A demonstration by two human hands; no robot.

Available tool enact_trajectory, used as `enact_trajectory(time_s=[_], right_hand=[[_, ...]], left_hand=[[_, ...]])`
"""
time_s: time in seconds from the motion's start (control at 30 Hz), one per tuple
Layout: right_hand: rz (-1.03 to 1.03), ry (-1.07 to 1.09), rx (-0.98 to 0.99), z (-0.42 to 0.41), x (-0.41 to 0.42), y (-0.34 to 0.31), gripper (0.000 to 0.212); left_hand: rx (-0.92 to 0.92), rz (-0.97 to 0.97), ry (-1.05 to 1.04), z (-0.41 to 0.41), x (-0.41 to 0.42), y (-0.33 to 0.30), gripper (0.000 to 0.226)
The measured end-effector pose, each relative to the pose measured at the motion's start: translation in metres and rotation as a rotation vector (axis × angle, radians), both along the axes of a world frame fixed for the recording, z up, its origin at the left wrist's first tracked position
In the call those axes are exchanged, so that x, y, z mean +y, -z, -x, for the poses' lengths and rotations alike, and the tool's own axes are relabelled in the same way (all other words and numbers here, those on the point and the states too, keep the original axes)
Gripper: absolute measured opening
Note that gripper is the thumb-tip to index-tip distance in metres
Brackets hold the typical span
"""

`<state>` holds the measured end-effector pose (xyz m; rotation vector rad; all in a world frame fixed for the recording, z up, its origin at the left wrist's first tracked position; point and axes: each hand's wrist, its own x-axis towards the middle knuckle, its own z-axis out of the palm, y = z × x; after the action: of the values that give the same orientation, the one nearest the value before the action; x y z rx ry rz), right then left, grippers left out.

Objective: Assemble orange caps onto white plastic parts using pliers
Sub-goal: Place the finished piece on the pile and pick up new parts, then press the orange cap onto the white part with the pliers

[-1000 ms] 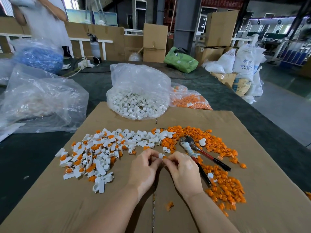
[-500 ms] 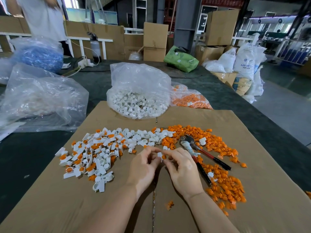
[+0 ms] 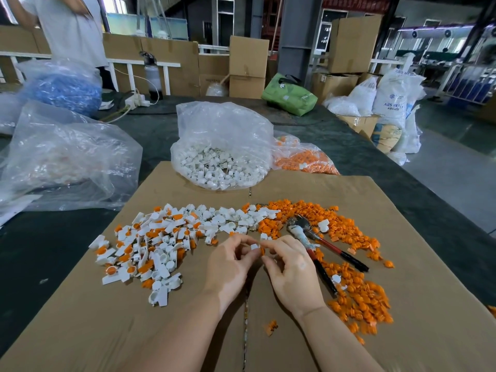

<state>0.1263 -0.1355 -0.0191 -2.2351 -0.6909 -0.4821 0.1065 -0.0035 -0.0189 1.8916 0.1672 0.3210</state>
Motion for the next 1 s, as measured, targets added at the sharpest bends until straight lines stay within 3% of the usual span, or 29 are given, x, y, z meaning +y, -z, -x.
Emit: enact_trajectory(time_s=[0.13, 0.23, 0.33, 0.43, 0.57, 0.67, 0.77, 0.87, 1.0], right_hand=[[0.025, 0.125, -0.061, 0.0, -0.003, -0.001, 0.031], [0.12, 0.38, -0.076, -0.002, -0.013, -0.005, 0.032], [0.43, 0.634, 0.209, -0.009, -0.026, -0.015, 0.052], [0.6, 0.65, 0.451, -0.019, -0.038, -0.019, 0.071], [0.706, 0.616, 0.461, -0.024, -0.041, -0.026, 0.062], [0.666, 0.58, 0.447, -0.026, -0.042, -0.034, 0.048], [0.595, 0.544, 0.424, -0.026, -0.041, -0.043, 0.053], [0.473, 0.409, 0.412, -0.02, -0.034, -0.054, 0.042], [0.162, 0.093, 0.675, -0.008, -0.025, -0.065, 0.026]], left_hand=[[0.015, 0.017, -0.028, -0.001, 0.001, 0.0, 0.013], [0.021, 0.043, -0.042, -0.001, 0.0, 0.0, 0.015], [0.031, 0.06, -0.044, -0.001, 0.0, 0.0, 0.015], [0.039, 0.087, -0.047, -0.002, -0.001, 0.0, 0.014], [0.056, 0.094, -0.061, -0.002, 0.0, 0.0, 0.014], [0.071, 0.13, -0.068, -0.003, 0.0, -0.002, 0.013], [0.092, 0.202, -0.089, -0.004, 0.002, -0.007, 0.009], [0.089, 0.455, -0.087, -0.004, 0.0, -0.015, 0.012], [0.107, 0.692, -0.118, -0.005, -0.002, -0.028, 0.013]])
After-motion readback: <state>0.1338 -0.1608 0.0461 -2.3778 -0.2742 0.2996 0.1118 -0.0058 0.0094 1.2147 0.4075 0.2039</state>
